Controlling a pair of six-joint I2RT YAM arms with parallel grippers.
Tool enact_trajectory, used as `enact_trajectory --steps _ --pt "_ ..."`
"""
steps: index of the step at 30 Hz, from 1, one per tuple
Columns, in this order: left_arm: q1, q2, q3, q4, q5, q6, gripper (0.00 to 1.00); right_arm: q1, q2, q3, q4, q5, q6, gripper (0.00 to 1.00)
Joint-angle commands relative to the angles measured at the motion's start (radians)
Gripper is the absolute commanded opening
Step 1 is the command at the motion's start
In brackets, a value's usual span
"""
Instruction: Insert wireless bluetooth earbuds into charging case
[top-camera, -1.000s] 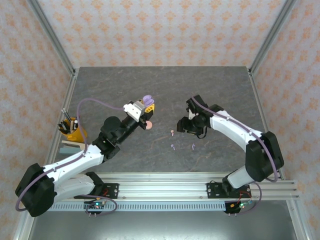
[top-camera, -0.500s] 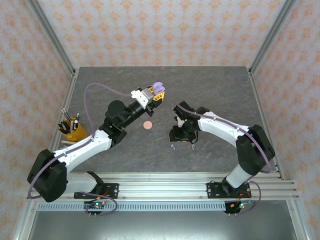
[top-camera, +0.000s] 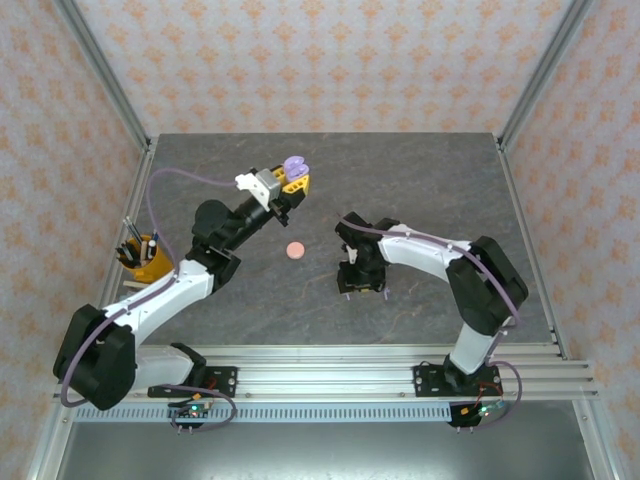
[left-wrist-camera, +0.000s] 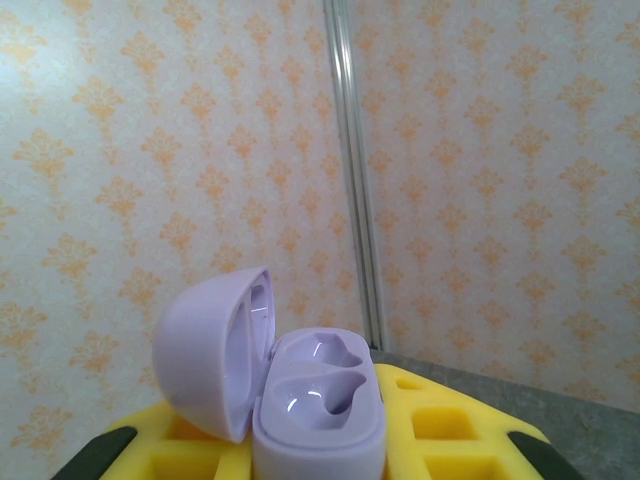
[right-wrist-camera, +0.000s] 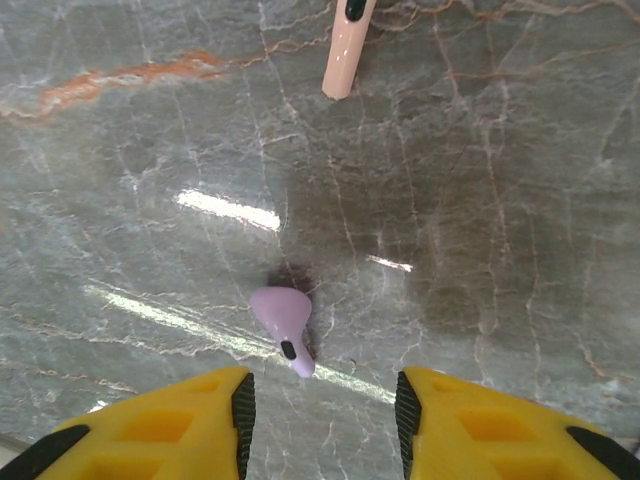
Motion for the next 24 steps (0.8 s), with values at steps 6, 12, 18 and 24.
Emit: enact_trajectory --steps 6,12,18,24 --pt "0.03 -0.066 -0.044 0.049 0.004 -0.019 0.0 0.054 0.075 0.09 -0.045 0.076 -0.024 0.42" --pt "0.035 -0.081 -0.051 0.034 0.004 -0.016 0.0 0.092 0.114 0.122 -0.078 0.134 -0.018 0.42" --pt "0.035 -0.094 -0.055 0.019 0.007 -0.008 0.0 0.097 0.132 0.122 -0.088 0.176 -0.002 0.39" --pt "0.035 -0.103 -0.062 0.011 0.004 -0.005 0.0 0.097 0.15 0.13 -0.083 0.175 0.005 0.38"
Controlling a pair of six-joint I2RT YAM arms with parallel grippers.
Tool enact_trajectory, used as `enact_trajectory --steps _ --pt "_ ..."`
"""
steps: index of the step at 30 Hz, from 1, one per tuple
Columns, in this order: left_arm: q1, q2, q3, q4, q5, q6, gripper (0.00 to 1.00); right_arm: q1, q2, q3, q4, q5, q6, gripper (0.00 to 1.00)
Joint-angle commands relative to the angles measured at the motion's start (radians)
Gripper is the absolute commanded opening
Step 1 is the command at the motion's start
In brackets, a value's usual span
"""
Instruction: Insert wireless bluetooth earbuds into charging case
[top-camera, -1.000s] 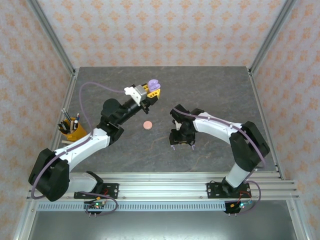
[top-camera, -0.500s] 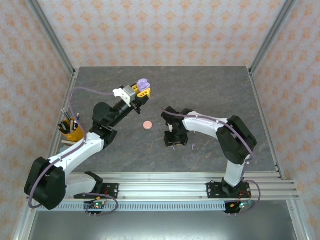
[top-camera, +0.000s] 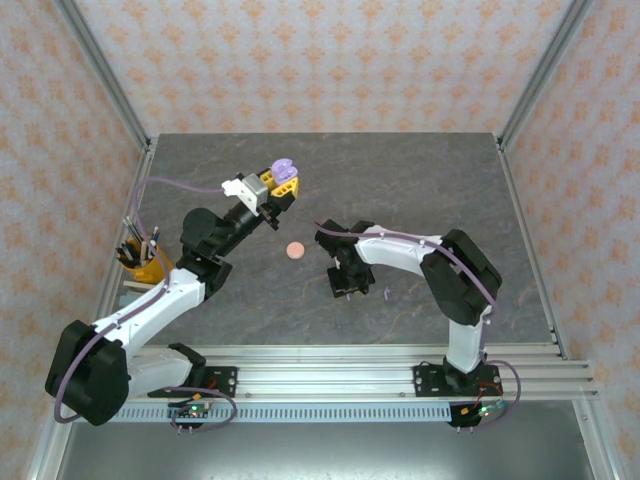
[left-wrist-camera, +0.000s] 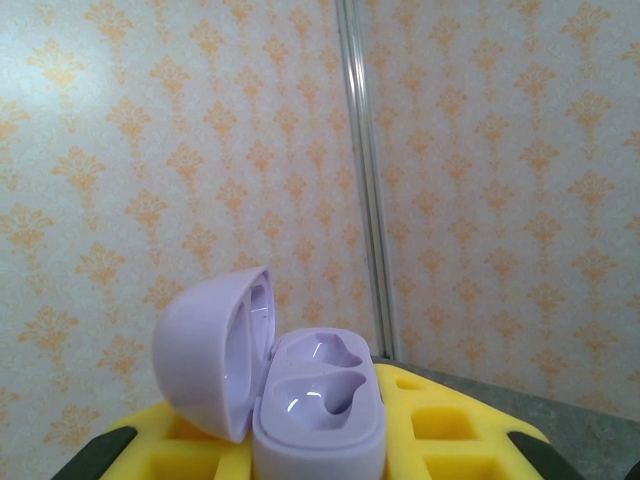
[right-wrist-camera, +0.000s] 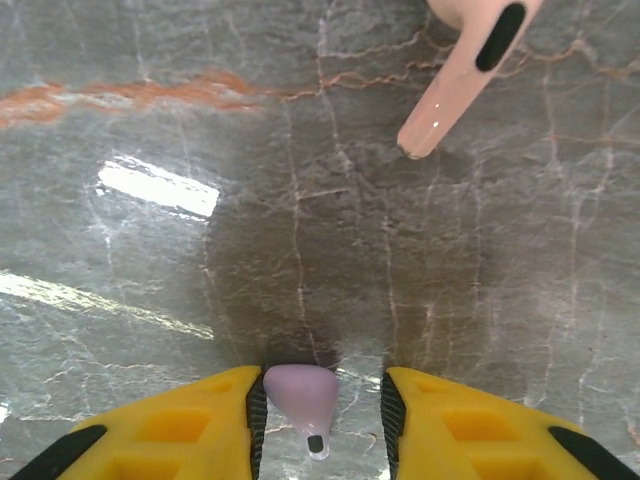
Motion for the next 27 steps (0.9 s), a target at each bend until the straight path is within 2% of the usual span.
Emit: enact_trajectory --steps 1,18,27 --pt "0.007 -0.026 -0.01 0.008 0.005 0.001 0.0 0.003 0.021 0.025 -0.026 0.036 0.014 0.38" --pt "0.006 -0.022 0.0 -0.009 0.007 0.001 0.0 0.003 0.029 0.012 -0.015 0.025 0.038 0.23" --pt "0.007 -0.022 0.008 -0.023 0.008 -0.002 0.0 0.003 -0.007 0.01 -0.022 0.042 0.049 0.21"
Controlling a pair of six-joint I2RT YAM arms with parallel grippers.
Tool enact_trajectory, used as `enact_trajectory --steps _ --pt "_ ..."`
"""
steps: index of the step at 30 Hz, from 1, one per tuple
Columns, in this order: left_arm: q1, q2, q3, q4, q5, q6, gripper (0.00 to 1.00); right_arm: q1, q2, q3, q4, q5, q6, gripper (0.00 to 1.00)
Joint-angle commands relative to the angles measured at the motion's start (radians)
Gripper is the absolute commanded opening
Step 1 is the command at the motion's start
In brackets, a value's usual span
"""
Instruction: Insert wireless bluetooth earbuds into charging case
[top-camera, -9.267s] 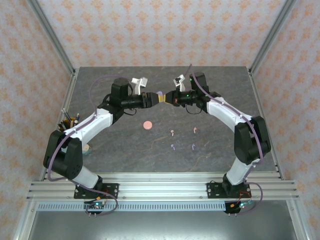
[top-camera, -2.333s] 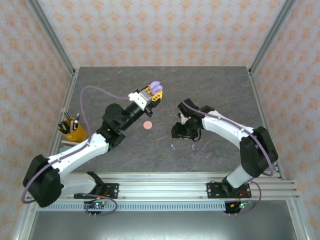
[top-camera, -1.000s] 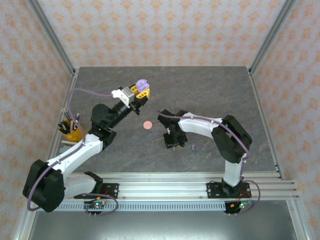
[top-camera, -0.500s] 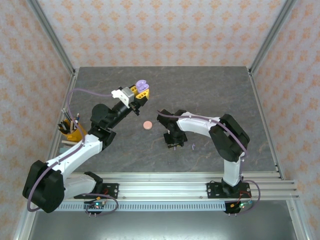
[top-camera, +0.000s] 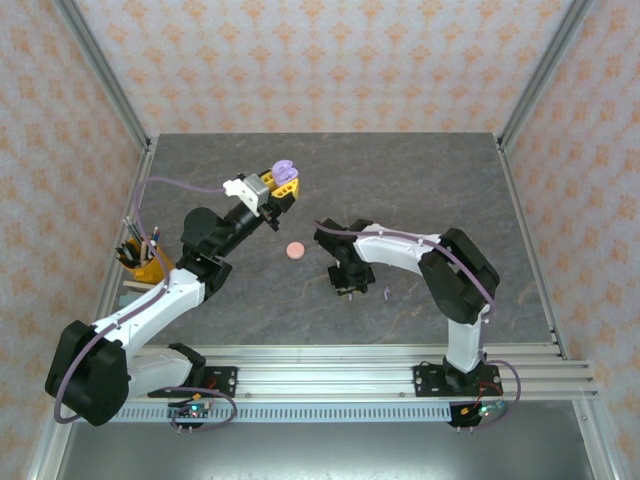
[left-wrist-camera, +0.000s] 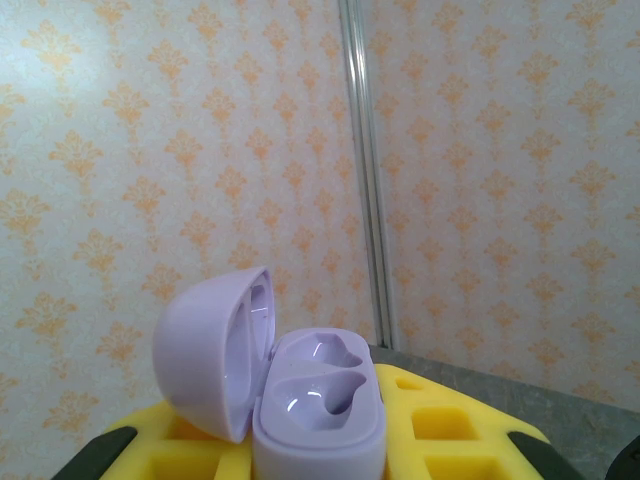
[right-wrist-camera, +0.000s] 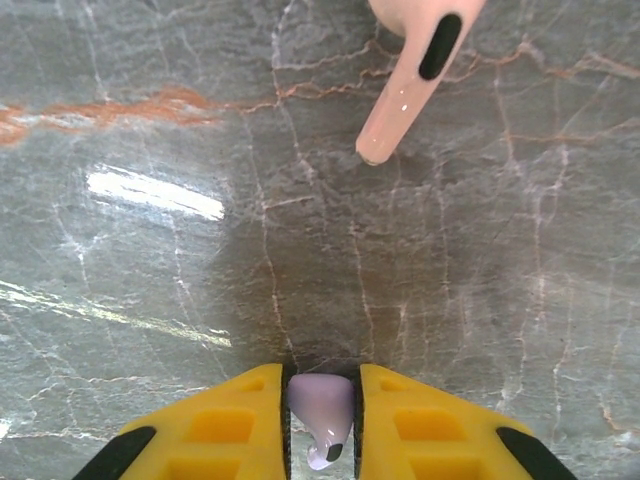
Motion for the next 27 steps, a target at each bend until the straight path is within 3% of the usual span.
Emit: enact_trajectory --steps 1,19,27 --pt "0.007 -0.02 0.011 0.0 0.008 -0.002 0.0 0.004 -0.026 -0.007 0.004 0.024 0.013 0.21" --pt "0.006 -0.027 0.018 -0.04 0.008 -0.002 0.0 -0.028 -0.272 0.067 -0.078 0.23 -0.009 0.19" --pt "0.007 -0.012 0.025 -0.06 0.031 -0.013 0.0 -0.104 -0.435 0.259 -0.123 0.283 -0.09 0.2"
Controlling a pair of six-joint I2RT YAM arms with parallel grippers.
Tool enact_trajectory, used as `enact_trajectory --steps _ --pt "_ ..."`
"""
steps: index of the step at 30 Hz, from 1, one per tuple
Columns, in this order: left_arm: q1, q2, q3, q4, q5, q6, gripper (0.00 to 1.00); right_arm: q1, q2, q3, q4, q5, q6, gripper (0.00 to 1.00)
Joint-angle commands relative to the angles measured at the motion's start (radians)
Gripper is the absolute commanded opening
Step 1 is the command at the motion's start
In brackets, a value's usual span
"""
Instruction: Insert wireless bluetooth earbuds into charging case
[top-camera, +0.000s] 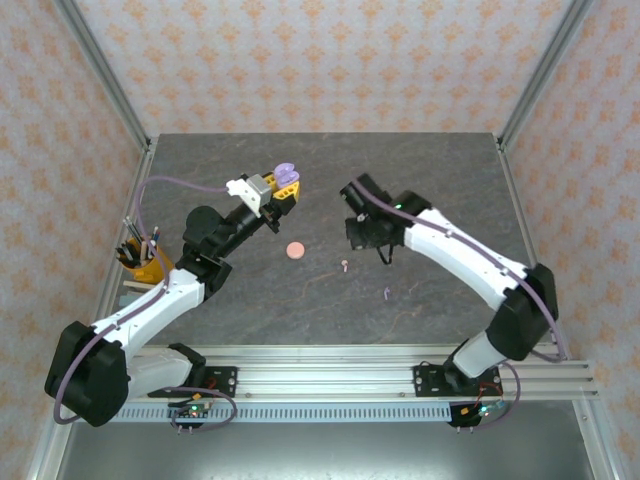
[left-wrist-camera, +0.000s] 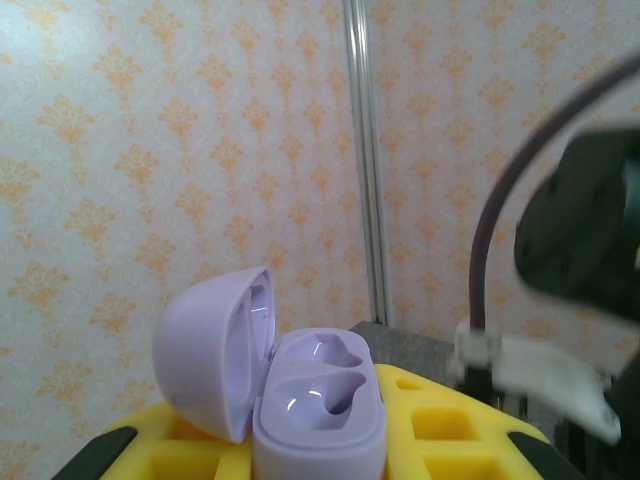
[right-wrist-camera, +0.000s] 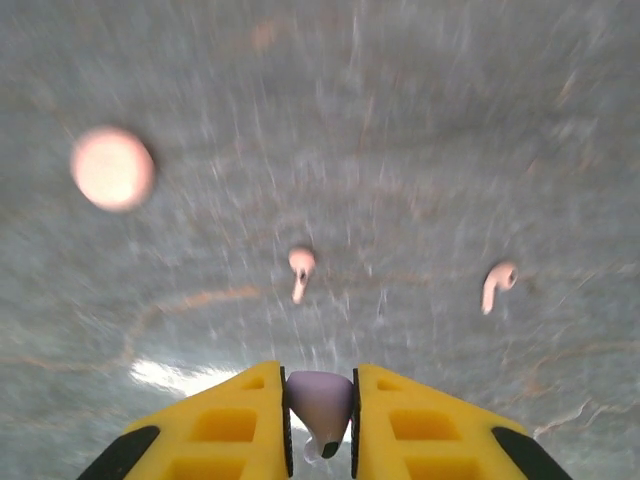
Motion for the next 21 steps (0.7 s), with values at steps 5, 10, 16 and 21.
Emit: enact_trajectory --steps 5,10,16,21 --pt "0.006 0.01 0.046 -0.018 0.086 -0.02 0.0 -0.026 -0.112 0.218 0.009 0.059 -0.133 0.21" --pt "0.005 0.043 0.082 -0.03 0.139 -0.036 0.0 -0.026 -0.105 0.359 0.059 0.01 -0.198 0.22" --pt "-0.009 0.091 0.136 -0.057 0.181 -0.023 0.0 -0.026 -0.085 0.444 0.136 -0.087 -0.244 0.23" --pt "-0.037 0.122 0.197 -0.148 0.202 0.073 0.0 -0.026 -0.096 0.43 0.232 -0.191 -0.274 0.23"
